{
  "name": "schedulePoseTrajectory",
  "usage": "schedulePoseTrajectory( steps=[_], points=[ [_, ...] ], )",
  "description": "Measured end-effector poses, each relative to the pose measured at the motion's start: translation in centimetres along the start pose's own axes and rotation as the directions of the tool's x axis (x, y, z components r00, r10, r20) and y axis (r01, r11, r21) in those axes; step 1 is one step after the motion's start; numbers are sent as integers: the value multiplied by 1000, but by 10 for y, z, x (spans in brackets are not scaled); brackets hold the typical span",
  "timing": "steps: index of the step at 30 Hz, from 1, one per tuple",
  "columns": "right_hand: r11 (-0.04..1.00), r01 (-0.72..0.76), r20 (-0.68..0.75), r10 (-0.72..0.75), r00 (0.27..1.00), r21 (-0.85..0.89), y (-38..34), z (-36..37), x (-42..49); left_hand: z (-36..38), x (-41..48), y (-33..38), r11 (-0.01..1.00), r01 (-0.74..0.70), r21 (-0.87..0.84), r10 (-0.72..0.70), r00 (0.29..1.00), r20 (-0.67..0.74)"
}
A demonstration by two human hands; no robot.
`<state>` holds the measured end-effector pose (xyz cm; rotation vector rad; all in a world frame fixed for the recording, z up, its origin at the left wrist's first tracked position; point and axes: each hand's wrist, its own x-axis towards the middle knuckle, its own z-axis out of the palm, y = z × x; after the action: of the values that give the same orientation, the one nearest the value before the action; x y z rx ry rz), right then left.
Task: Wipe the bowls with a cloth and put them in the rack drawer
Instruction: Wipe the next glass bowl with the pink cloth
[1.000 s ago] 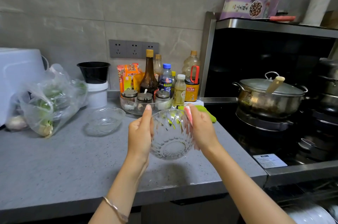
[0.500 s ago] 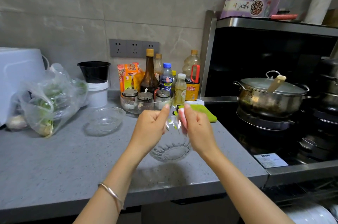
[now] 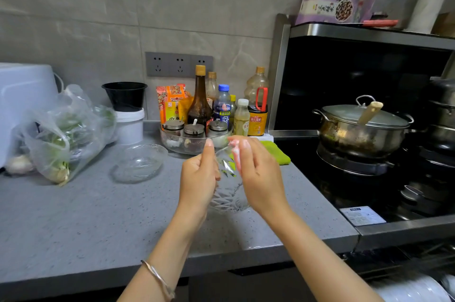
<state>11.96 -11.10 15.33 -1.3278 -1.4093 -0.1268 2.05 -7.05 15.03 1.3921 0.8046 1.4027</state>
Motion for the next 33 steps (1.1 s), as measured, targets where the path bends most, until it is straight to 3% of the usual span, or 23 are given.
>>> schedulePoseTrajectory(
  steps=[5, 9, 12, 16, 21, 23, 27, 30, 33],
  points=[
    [896, -293, 129, 264, 956, 335, -8, -14, 11, -16, 5, 0, 990, 43, -132, -31, 995, 90],
    [814, -438, 184, 397, 899, 382, -5, -20, 9, -25, 5, 0, 967, 113, -229, -75, 983, 168],
    [816, -459, 166, 428, 888, 352, -6, -22, 10, -27, 8, -1, 993, 74, -91, -57, 982, 180],
    [904, -361, 170, 328, 929, 228, -7, -27, 16, -21, 6, 14, 983, -105, 148, 61, 960, 273],
    [968, -214, 190, 187, 964, 132, -7, -21, 18, -7, 0, 16, 928, -303, 216, 247, 935, 253],
    [970, -169, 141, 146, 979, 174, -6, -21, 15, -5, -2, 14, 948, -259, 187, 229, 959, 169],
    [986, -88, 65, 79, 995, 141, -1, -15, -4, -5, -1, 6, 996, 61, -70, -62, 998, -15],
    [998, 35, 40, -33, 999, -48, 3, -5, -23, 2, -3, 3, 997, 58, -58, -64, 991, -119],
    [944, 171, 34, -169, 985, -283, 2, 2, -26, 12, -9, -2, 999, 34, -33, -38, 992, -123]
  ],
)
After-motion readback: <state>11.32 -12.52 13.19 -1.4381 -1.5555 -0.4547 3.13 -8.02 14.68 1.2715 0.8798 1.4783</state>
